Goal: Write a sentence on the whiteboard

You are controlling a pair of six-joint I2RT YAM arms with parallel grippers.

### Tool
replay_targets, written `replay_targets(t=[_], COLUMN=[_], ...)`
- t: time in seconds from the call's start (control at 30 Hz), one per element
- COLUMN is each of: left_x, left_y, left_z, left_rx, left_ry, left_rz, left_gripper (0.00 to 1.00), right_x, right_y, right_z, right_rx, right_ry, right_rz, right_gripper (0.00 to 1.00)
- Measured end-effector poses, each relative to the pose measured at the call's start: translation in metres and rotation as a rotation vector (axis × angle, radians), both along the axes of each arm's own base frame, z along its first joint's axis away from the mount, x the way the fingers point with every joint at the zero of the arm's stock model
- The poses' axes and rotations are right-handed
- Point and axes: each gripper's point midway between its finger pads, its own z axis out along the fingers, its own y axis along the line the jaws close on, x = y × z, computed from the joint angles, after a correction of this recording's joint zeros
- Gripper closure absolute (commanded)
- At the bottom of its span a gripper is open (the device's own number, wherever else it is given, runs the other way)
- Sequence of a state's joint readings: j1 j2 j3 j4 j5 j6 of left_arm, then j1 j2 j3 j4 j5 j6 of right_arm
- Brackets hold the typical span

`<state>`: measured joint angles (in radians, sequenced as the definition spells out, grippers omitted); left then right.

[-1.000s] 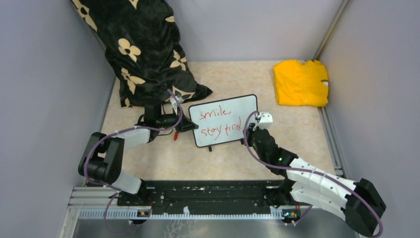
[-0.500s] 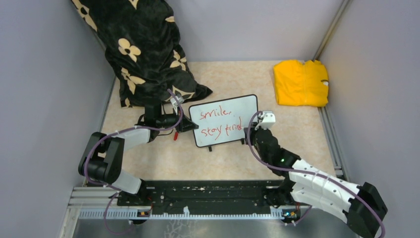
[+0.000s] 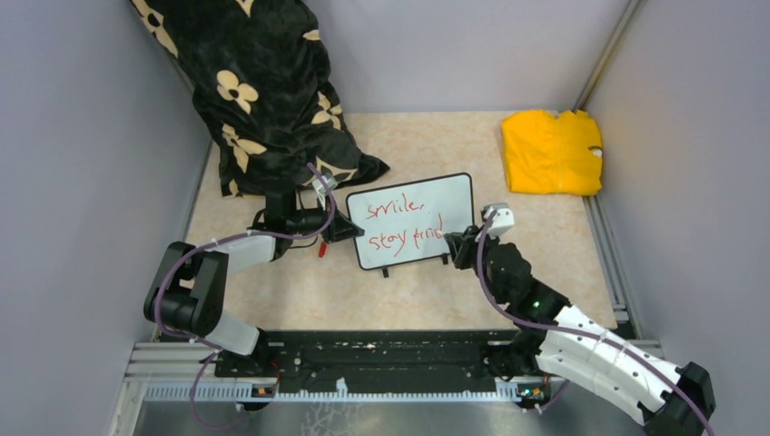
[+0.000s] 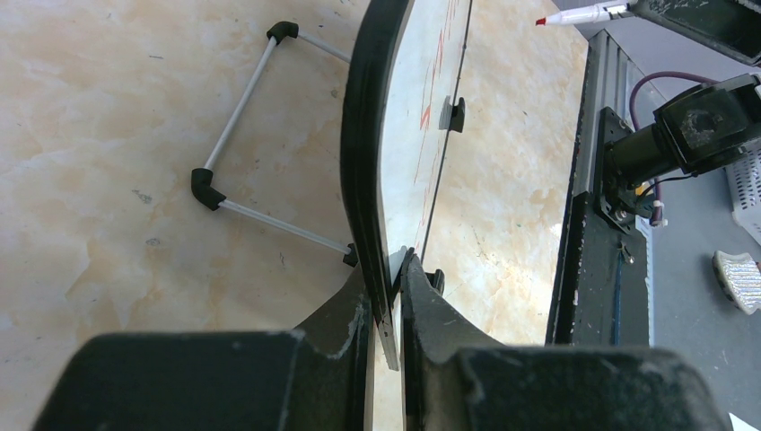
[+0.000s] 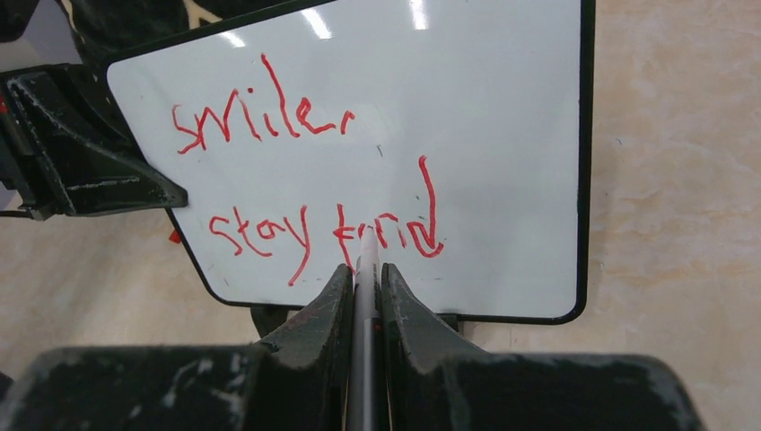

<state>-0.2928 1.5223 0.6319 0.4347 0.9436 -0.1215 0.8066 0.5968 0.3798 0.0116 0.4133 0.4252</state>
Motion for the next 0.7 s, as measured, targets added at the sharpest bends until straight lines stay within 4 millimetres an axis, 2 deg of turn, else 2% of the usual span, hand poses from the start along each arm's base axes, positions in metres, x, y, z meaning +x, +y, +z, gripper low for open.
replay_targets(t=[0.17,0.33,0.47,0.7], left_x=[0.000,0.001,0.001,0.001], left_y=[0.000,0.000,0.000,-0.001], left_z=[0.000,0.000,-0.001,-0.001], left_rx=[0.000,0.000,0.000,0.000], left_ry=[0.001,0.002,0.003,0.003], left_rz=[0.000,-0.001,-0.001,-0.002], left_gripper=[1.00,1.00,1.00,1.00], right_x=[-0.003,-0.005,-0.004,0.004], right_y=[0.007,0.029,0.039,0.045], right_z=[-0.003,0.005,0.007,0.005], right_rx=[-0.039,-0.088,-0.112,-0.143], right_ry=[-0.002,-0.036,-0.069,-0.079], right_rz=[0.040,0.103,0.115,0.092], right_gripper=[1.00,1.00,1.00,1.00])
